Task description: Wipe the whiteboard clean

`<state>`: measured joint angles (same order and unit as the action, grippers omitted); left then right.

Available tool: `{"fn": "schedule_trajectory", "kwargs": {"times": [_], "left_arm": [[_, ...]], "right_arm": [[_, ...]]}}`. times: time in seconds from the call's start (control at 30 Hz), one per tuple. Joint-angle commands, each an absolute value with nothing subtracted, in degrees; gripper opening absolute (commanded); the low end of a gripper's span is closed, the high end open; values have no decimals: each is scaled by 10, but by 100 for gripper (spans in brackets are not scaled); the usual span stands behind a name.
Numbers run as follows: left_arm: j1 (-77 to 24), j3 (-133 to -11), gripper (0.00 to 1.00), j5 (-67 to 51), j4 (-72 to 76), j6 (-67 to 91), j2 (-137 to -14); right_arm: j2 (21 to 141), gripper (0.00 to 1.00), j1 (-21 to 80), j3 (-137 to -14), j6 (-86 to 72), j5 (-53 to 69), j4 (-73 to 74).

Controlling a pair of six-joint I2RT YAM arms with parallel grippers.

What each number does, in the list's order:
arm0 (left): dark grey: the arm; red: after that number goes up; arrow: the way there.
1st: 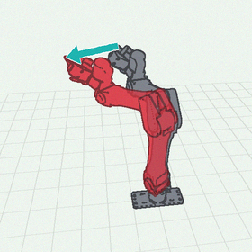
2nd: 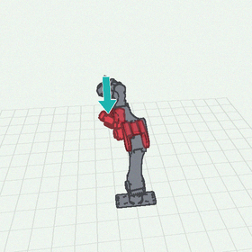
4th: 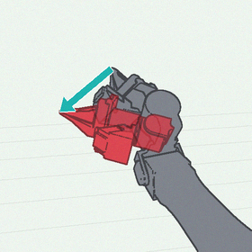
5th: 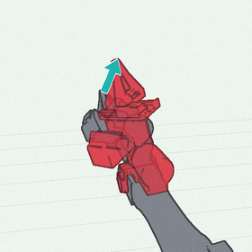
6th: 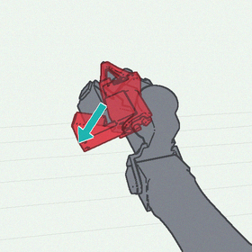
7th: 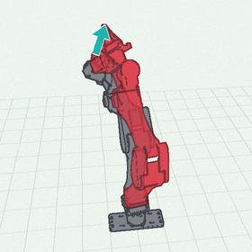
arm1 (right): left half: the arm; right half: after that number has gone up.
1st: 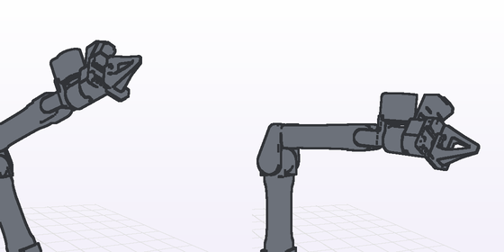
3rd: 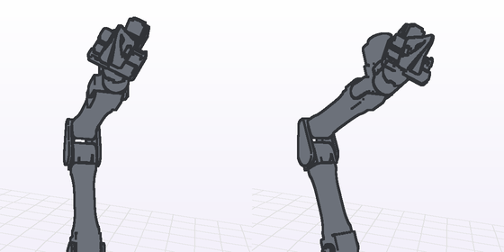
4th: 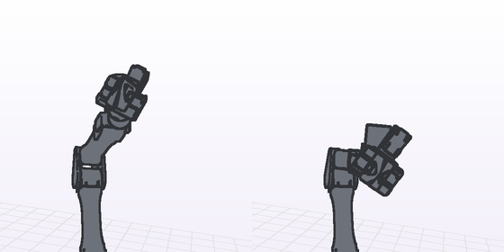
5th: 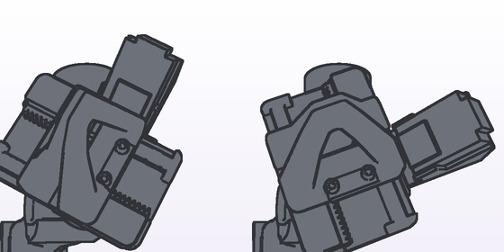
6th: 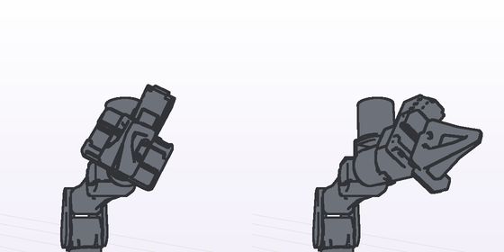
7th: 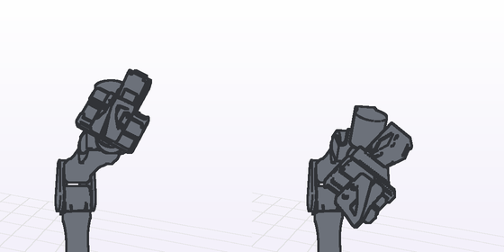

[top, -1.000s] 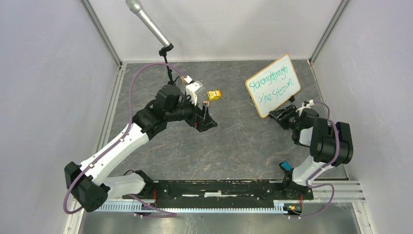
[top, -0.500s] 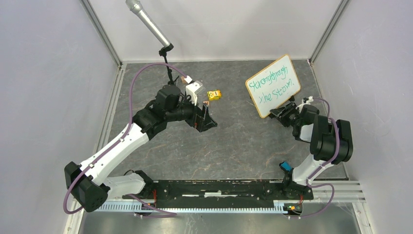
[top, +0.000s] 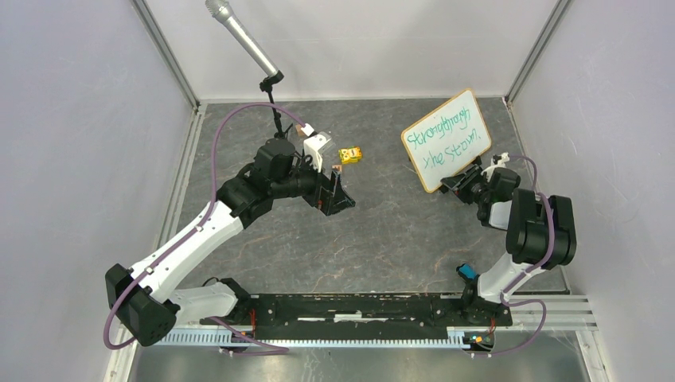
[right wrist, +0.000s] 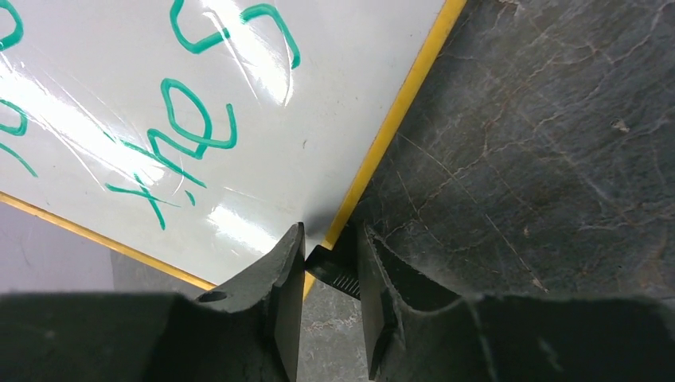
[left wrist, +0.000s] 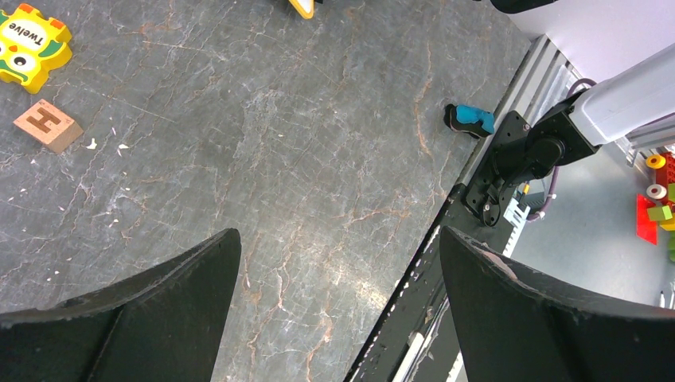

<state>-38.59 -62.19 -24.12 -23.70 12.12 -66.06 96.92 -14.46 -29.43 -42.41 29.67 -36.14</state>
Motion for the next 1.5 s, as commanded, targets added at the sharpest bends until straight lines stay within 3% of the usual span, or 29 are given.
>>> {"fn": "schedule_trajectory", "kwargs": {"times": [0.0,0.13,0.57,1.13,1.23,1.37,1.47], "left_arm": [[-384,-622,100,-250,-219,110,-656],[-384,-621,100,-249,-219,110,-654],[-383,-622,100,-250,-218,112,-654],[-383,-618,100,-242,-215,113,-651],[-383,-617,100,-246,-213,116,-651],[-383,-617,100,-250,-212,118,-647],[-383,-616,100,-251,-210,119,-641]], "right_arm": [[956,16,-137,-284,-412,310,-330],[948,13,-136,-274,-409,315,-332],[892,16,-128,-224,-396,385,-324],[759,22,-7,-160,-290,364,-194],[718,37,-6,-190,-219,318,-94],[616,77,-7,-254,-149,173,70],[570,98,-7,-303,-143,67,184]]}}
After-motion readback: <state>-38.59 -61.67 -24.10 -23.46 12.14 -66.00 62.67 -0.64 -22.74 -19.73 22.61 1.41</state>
